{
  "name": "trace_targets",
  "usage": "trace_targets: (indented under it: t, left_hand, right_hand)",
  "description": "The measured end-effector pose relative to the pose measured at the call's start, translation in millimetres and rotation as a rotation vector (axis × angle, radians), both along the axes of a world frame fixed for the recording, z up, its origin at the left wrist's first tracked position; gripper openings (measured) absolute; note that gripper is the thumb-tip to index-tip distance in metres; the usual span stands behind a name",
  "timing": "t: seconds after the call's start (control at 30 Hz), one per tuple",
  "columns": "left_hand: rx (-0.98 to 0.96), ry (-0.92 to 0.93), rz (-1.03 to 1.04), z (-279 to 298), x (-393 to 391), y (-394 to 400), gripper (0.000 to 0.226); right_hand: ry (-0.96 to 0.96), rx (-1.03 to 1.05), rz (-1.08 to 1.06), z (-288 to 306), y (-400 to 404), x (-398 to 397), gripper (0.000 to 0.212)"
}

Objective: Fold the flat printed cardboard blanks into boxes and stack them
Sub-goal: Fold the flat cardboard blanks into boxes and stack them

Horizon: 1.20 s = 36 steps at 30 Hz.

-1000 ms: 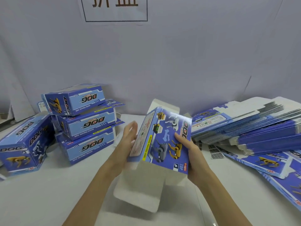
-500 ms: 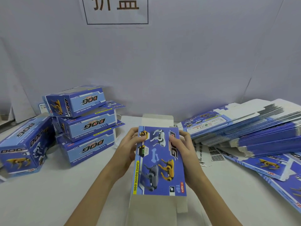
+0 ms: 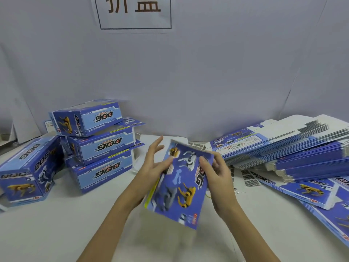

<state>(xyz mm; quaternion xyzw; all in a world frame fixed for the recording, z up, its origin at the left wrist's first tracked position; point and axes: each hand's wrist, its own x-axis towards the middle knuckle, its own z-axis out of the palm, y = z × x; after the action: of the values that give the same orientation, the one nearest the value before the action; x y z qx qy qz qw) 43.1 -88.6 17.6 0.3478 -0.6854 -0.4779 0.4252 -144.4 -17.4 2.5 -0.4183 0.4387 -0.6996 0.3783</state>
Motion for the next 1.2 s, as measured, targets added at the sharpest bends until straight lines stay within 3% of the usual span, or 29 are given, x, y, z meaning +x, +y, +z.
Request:
trace_targets:
  t: [0.07,0.13,0.23,0.33,0.47,0.57,0.77,1.0,1.2]
  left_hand:
    - [-0.152,-0.12,0.061,6.9,7.9,4.9,0.058]
    - [-0.453,-0.262,0.196,16.2,11.2,12.4,0.062]
    - [-0.787,-0.524,0.229,15.3,-5.1,28.6,0.104]
    - [-0.775,-0.66,0.237,-3.8,-24.8,35.9,0.129]
    - [-0.652,-0.424,0.317,-5.7,-15.9,20.9,0.127]
    - [-0.749,-0.47,0.355,-4.3,-1.9,8.2,0.133]
    - [-0.898,-0.55,0.287,-7.3,-1.1,10.7,0.124]
    - [-0.976,-0.599,0.299,-11.0,-12.1,17.9,0.128]
    - [-0.944,-0.585,0.32,-10.2,-11.9,16.1,0.133]
  right_hand:
    - [-0.051,-0.061,-0.182,-3.8,-2.3,0.3,0.01]
    - [-0.081,-0.081,-0.344,-4.5,-3.4,1.1,0.023]
    - [-0.043,-0.166,-0.366,-1.0,0.0,6.7,0.035]
    - [0.069,-0.22,-0.238,2.1,5.5,16.7,0.038]
    - [0.124,-0.249,-0.065,-2.5,10.1,27.4,0.055]
    - [0.146,-0.202,0.045,-0.2,14.2,28.4,0.076]
    - [0.223,-0.148,0.021,8.8,12.7,14.5,0.04]
    - [0.403,-0.201,0.048,4.0,11.7,11.3,0.057]
    - [0.16,-0.204,0.15,8.7,13.5,12.0,0.053]
